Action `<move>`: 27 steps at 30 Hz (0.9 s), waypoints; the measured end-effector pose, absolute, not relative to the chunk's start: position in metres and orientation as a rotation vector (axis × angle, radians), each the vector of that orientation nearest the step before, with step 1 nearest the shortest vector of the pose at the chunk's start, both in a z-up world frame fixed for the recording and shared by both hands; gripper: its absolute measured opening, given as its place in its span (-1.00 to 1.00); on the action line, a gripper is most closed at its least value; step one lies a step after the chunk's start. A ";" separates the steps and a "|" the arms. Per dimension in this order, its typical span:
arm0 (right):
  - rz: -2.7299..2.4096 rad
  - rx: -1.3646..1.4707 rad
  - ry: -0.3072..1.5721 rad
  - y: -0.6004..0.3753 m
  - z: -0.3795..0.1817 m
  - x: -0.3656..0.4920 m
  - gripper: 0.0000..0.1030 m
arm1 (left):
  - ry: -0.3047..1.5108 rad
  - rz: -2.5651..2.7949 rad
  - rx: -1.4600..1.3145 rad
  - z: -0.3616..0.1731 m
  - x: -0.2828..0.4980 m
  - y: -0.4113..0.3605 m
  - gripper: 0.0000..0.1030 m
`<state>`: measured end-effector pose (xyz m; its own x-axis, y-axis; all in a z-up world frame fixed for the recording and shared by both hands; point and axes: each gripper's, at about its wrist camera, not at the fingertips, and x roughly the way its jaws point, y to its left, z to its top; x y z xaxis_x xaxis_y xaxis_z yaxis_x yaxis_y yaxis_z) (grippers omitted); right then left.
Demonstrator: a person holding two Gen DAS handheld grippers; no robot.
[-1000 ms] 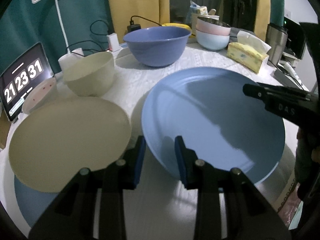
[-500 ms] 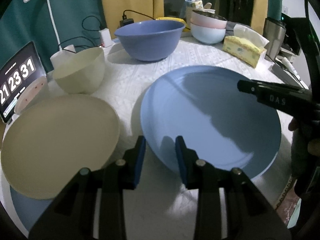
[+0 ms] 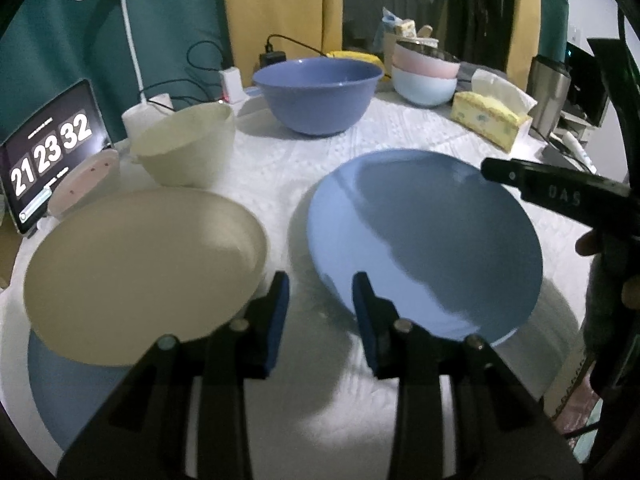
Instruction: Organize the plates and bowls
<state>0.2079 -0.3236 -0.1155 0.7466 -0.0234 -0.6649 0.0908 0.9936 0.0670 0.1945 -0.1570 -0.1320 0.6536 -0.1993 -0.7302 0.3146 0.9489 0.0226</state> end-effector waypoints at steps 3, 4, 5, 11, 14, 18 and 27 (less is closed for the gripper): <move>-0.056 0.089 0.718 -0.317 -0.111 0.204 -0.26 | 0.786 -0.293 0.148 -0.128 0.189 -0.153 -0.32; -0.053 0.084 0.716 -0.314 -0.110 0.202 -0.26 | 0.778 -0.292 0.148 -0.126 0.187 -0.151 -0.31; -0.050 0.081 0.713 -0.311 -0.108 0.201 -0.26 | 0.769 -0.291 0.148 -0.124 0.185 -0.150 -0.30; -0.034 0.058 0.702 -0.296 -0.102 0.195 -0.26 | 0.721 -0.272 0.116 -0.114 0.176 -0.134 -0.11; -0.022 0.044 0.697 -0.287 -0.098 0.194 -0.26 | 0.698 -0.253 0.102 -0.110 0.171 -0.124 -0.11; -0.008 0.029 0.693 -0.276 -0.095 0.193 -0.26 | 0.666 -0.226 0.085 -0.104 0.166 -0.110 -0.10; 0.024 -0.003 0.693 -0.251 -0.091 0.194 -0.26 | 0.617 -0.157 0.048 -0.094 0.163 -0.081 -0.10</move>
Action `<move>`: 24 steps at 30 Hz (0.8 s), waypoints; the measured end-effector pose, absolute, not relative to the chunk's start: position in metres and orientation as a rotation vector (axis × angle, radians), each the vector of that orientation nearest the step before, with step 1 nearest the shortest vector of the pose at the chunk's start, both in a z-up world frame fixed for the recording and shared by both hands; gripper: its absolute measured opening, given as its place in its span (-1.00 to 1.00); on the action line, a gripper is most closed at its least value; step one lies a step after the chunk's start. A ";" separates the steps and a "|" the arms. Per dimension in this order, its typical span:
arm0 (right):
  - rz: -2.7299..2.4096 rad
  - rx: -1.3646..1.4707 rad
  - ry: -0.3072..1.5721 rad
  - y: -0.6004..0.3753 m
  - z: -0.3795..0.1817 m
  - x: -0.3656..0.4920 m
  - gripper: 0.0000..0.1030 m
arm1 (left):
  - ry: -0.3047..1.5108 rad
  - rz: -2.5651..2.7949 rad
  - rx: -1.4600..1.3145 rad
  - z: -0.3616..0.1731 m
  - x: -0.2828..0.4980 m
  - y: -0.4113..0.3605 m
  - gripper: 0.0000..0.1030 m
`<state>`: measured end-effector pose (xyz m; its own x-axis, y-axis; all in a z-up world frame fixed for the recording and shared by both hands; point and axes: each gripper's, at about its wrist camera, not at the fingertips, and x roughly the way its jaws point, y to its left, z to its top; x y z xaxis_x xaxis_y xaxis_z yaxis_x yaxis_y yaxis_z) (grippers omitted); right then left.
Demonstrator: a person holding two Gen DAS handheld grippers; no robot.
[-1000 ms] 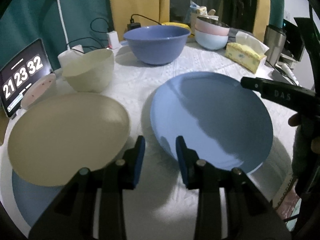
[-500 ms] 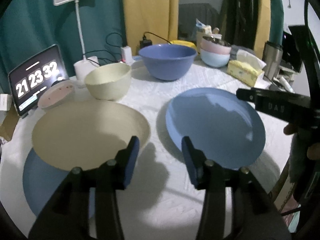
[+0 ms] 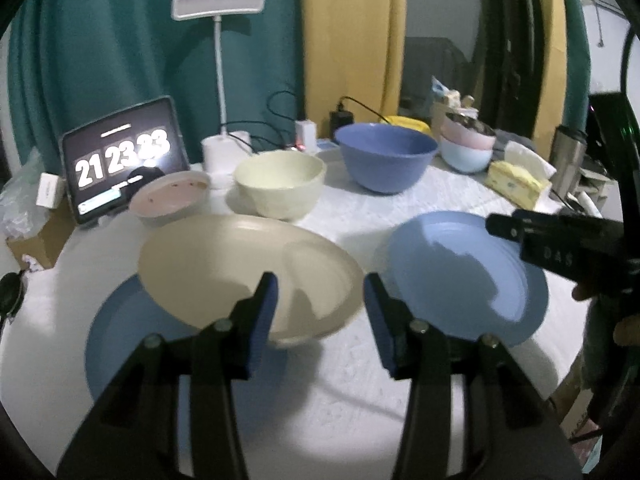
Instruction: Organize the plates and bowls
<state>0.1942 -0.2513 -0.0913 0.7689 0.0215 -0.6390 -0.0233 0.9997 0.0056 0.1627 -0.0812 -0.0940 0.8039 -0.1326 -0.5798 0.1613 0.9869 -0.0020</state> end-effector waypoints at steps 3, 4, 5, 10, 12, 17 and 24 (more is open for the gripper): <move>0.033 -0.014 0.695 -0.244 -0.091 0.196 -0.26 | 0.603 -0.130 0.035 -0.092 0.164 -0.071 -0.10; 0.035 -0.019 0.696 -0.241 -0.090 0.196 -0.26 | 0.599 -0.121 0.030 -0.091 0.164 -0.067 -0.10; 0.037 -0.021 0.698 -0.239 -0.090 0.197 -0.26 | 0.595 -0.115 0.026 -0.091 0.164 -0.063 -0.10; 0.055 -0.038 0.702 -0.226 -0.090 0.201 -0.26 | 0.590 -0.077 0.003 -0.092 0.166 -0.045 -0.10; 0.064 -0.045 0.705 -0.219 -0.091 0.203 -0.26 | 0.592 -0.064 -0.004 -0.094 0.168 -0.039 -0.10; 0.083 -0.059 0.711 -0.204 -0.092 0.208 -0.26 | 0.592 -0.034 -0.018 -0.096 0.170 -0.024 -0.10; 0.104 -0.073 0.726 -0.188 -0.096 0.217 -0.26 | 0.584 -0.012 -0.035 -0.094 0.172 -0.011 -0.10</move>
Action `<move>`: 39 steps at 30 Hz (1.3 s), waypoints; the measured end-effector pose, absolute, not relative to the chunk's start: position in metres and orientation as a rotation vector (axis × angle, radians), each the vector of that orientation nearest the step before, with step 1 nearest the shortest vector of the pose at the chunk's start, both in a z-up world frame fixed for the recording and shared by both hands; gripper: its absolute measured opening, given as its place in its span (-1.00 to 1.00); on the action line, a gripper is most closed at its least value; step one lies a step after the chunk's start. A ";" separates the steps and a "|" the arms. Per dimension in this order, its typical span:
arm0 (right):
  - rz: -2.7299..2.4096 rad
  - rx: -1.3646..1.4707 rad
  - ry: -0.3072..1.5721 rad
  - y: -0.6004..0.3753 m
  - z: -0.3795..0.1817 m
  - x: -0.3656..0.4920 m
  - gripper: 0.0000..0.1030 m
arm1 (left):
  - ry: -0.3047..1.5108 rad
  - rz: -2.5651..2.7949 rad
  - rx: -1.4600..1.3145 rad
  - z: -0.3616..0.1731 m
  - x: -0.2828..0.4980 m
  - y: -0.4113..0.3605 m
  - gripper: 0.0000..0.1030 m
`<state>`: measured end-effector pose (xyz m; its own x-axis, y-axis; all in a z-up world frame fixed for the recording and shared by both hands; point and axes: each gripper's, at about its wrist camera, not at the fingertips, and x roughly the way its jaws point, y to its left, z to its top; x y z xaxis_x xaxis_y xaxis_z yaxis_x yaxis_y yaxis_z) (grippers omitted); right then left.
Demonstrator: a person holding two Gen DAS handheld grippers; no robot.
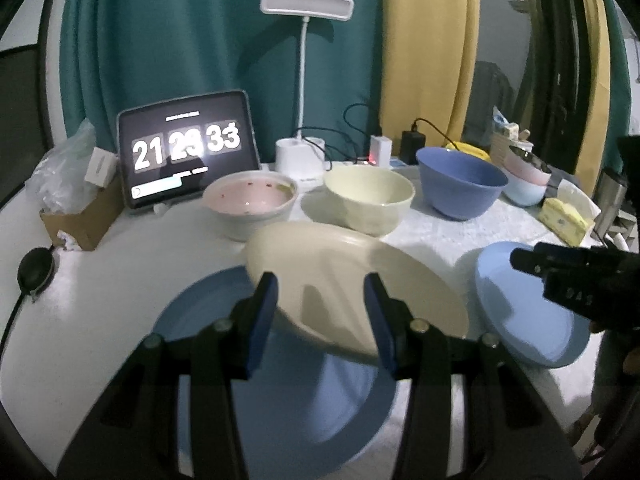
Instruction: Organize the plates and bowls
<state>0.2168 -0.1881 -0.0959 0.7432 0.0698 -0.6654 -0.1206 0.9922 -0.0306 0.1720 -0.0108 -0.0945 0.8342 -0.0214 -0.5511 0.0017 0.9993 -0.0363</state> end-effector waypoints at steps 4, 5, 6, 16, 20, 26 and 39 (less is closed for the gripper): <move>0.118 -0.078 0.733 -0.180 -0.098 0.224 -0.26 | 0.562 0.009 -0.037 -0.090 0.171 -0.004 -0.10; 0.121 -0.079 0.734 -0.179 -0.098 0.226 -0.26 | 0.559 0.016 -0.036 -0.090 0.172 -0.002 -0.10; 0.126 -0.081 0.737 -0.176 -0.099 0.228 -0.26 | 0.559 0.026 -0.036 -0.090 0.174 0.001 -0.10; 0.174 -0.082 0.758 -0.158 -0.107 0.246 -0.26 | 0.612 0.062 -0.050 -0.104 0.191 0.013 -0.10; 0.185 -0.075 0.774 -0.155 -0.113 0.254 -0.26 | 0.627 0.062 -0.047 -0.108 0.196 0.013 -0.10; 0.205 -0.069 0.801 -0.149 -0.121 0.265 -0.26 | 0.656 0.063 -0.051 -0.114 0.204 0.014 -0.09; 0.225 -0.069 0.867 -0.137 -0.137 0.281 -0.26 | 0.743 0.102 -0.071 -0.134 0.216 0.027 -0.09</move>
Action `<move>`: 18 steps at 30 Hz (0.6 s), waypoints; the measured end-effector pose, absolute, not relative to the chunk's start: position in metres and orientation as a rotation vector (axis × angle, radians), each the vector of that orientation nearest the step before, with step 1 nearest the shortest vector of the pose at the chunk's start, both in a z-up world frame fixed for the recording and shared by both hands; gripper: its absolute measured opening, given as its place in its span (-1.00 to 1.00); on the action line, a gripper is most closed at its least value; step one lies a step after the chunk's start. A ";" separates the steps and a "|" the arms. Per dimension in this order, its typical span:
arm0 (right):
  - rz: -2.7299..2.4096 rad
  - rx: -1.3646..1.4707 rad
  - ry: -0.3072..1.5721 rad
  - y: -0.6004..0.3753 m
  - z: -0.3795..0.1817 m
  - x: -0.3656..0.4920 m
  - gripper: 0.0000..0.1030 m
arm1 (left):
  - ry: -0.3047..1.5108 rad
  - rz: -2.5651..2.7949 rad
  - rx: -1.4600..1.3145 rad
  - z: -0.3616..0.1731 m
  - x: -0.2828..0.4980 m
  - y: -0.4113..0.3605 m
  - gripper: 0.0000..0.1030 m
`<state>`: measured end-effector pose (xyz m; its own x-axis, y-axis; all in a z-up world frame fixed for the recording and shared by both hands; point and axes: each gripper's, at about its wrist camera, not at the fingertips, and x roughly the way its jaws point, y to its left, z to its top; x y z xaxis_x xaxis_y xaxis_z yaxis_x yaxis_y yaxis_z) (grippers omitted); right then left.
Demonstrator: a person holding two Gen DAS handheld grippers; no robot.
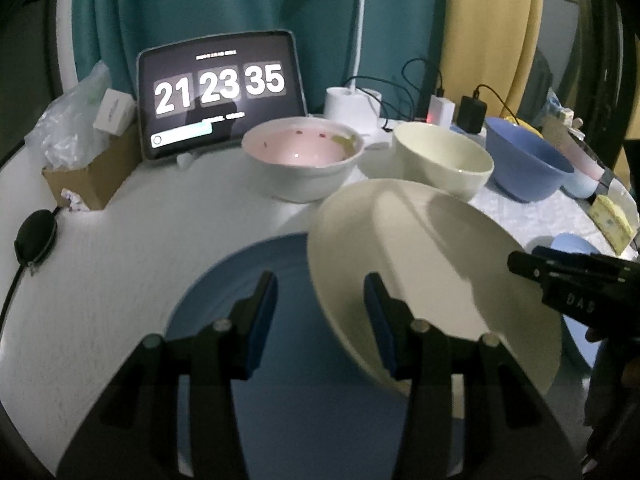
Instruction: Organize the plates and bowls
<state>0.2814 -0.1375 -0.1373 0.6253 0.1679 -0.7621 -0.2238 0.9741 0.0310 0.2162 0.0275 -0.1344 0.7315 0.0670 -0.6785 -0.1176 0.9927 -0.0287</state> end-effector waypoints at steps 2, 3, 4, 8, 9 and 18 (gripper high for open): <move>0.229 -0.066 0.877 -0.137 -0.139 0.282 -0.26 | 0.750 0.098 -0.066 -0.136 0.217 0.026 -0.09; 0.234 -0.063 0.882 -0.137 -0.140 0.283 -0.26 | 0.752 0.097 -0.063 -0.136 0.217 0.026 -0.09; 0.235 -0.063 0.886 -0.136 -0.141 0.284 -0.26 | 0.752 0.094 -0.063 -0.135 0.217 0.025 -0.09; 0.254 -0.064 0.893 -0.133 -0.143 0.284 -0.26 | 0.751 0.081 -0.060 -0.134 0.218 0.026 -0.09; 0.262 -0.066 0.895 -0.132 -0.143 0.284 -0.26 | 0.752 0.074 -0.062 -0.134 0.218 0.026 -0.09; 0.266 -0.082 0.880 -0.129 -0.142 0.281 -0.45 | 0.748 0.051 -0.050 -0.136 0.216 0.021 -0.11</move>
<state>0.2809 -0.1294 -0.1421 0.6066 0.1962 -0.7704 -0.2637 0.9638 0.0379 0.2162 0.0207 -0.1357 0.7322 0.0289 -0.6805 -0.0642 0.9976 -0.0268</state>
